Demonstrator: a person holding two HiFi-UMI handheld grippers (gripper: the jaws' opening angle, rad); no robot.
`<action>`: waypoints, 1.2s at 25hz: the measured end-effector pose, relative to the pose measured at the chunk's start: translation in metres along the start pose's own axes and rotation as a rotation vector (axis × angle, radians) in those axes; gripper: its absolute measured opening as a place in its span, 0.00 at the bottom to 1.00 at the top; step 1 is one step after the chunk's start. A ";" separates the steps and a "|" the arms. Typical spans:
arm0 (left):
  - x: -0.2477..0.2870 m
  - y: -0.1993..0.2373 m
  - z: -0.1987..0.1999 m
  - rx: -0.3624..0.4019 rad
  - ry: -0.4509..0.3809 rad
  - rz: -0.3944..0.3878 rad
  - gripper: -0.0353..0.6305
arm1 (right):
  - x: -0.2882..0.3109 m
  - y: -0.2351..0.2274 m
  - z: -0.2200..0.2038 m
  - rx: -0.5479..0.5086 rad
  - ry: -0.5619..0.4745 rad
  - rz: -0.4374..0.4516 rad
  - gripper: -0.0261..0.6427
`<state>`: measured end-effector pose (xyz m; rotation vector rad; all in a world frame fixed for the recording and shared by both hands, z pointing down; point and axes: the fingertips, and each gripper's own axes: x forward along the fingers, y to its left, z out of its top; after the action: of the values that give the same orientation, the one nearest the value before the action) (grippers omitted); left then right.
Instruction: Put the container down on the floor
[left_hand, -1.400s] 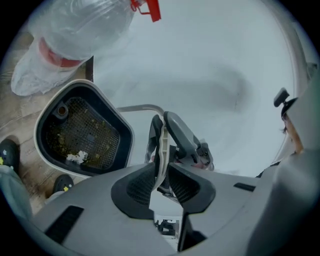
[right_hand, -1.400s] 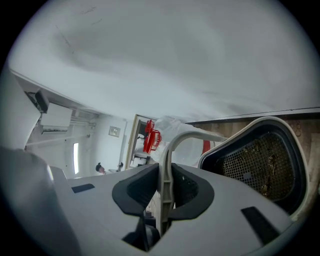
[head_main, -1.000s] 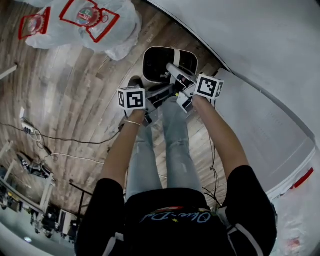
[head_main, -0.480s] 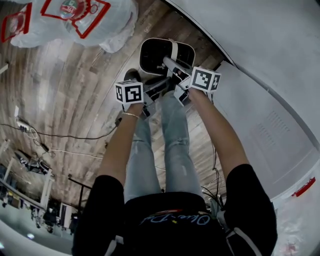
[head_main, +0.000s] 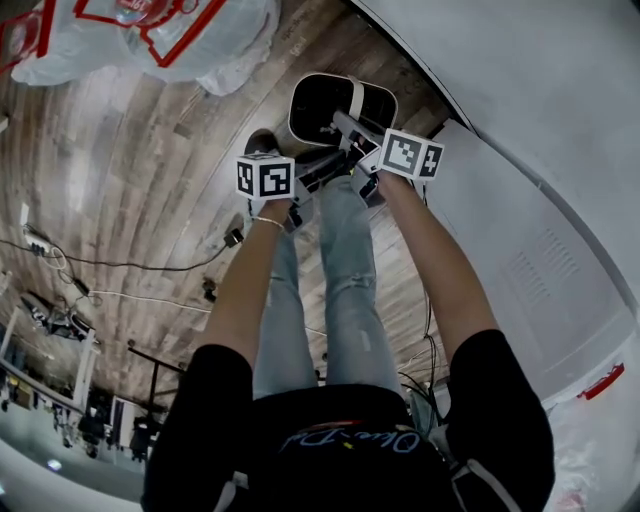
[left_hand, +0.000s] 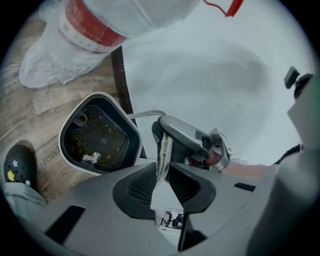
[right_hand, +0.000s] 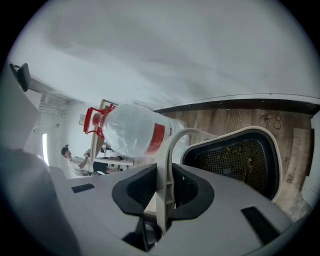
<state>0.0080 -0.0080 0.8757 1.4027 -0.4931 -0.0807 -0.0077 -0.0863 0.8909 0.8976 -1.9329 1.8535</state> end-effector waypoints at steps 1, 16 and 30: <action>0.000 0.001 0.000 0.002 -0.003 0.004 0.15 | 0.000 -0.002 0.000 0.004 0.000 -0.009 0.11; -0.005 0.002 0.001 0.074 -0.003 0.008 0.25 | 0.011 0.005 -0.007 -0.088 0.065 -0.010 0.18; -0.031 0.021 0.015 0.093 -0.077 0.079 0.27 | 0.013 0.005 -0.019 -0.251 0.143 -0.057 0.31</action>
<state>-0.0309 -0.0077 0.8885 1.4738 -0.6219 -0.0484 -0.0244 -0.0710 0.8972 0.7137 -1.9734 1.5541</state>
